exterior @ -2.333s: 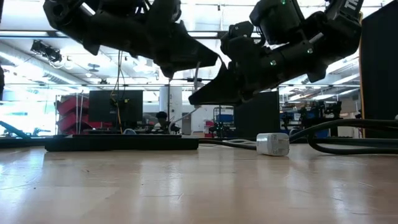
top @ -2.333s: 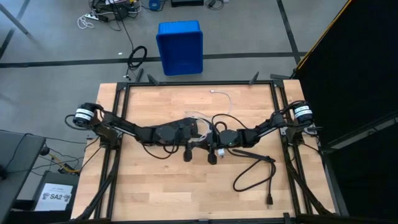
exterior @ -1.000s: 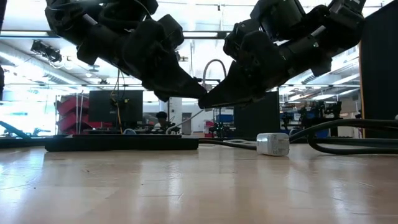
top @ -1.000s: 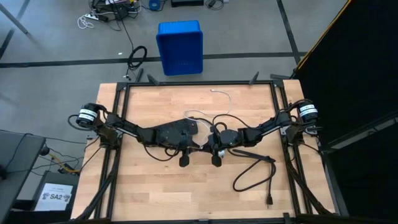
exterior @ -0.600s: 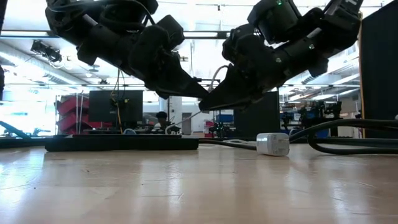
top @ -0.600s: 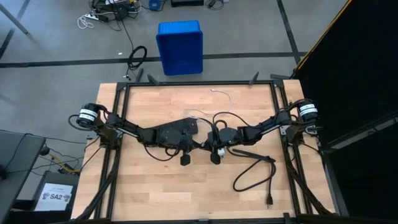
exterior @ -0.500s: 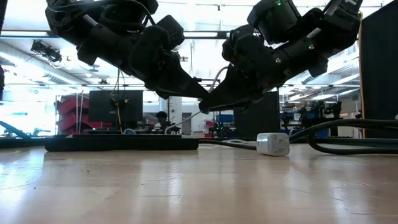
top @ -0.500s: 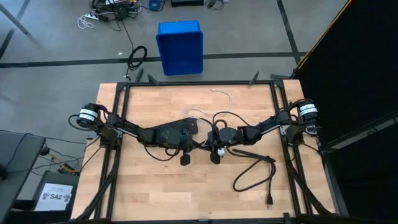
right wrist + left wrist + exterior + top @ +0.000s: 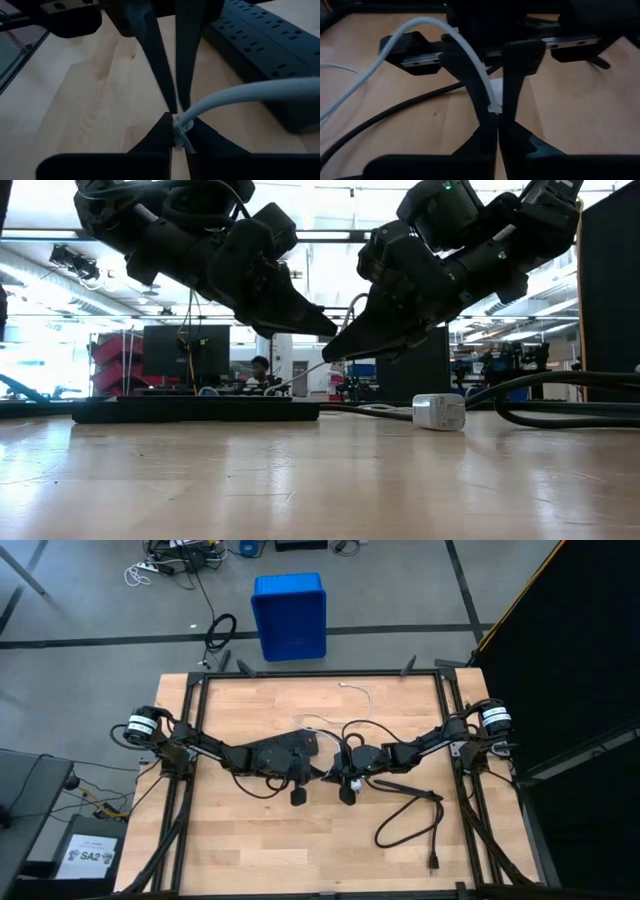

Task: Insert USB
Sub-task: Insert the white charger cable into the white charger adapter

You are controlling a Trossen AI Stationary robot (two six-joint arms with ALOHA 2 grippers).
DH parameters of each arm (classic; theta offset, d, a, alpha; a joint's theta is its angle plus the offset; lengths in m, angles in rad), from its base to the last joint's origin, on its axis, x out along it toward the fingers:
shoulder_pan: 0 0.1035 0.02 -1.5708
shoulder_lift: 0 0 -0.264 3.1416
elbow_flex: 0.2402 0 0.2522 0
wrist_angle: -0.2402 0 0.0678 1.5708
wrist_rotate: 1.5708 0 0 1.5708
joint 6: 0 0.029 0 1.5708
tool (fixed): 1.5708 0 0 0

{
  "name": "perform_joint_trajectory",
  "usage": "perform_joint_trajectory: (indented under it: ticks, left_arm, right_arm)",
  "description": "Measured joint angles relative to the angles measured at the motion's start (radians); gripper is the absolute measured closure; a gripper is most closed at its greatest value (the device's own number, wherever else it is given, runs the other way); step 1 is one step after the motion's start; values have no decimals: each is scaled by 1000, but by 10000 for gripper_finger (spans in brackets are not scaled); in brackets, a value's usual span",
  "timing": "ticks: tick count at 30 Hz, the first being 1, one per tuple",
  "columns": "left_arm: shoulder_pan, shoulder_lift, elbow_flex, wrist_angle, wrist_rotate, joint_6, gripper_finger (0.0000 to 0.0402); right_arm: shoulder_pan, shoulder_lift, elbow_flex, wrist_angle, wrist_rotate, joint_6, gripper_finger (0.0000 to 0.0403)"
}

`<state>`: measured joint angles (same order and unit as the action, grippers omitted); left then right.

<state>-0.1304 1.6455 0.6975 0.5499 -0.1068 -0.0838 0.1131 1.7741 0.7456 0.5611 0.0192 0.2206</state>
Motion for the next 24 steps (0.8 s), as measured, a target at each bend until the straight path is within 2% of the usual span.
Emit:
perform_joint_trajectory:
  ticks: [6,17,24]
  left_arm:
    - [1,0,0,12,46,-49,396]
    - [36,0,0,35,53,-76,311]
    - [37,0,0,35,66,-78,298]
  right_arm:
    - [0,0,0,-2,-16,-5,400]
    - [0,0,0,-1,-23,-5,401]
    - [0,0,8,2,-32,-14,402]
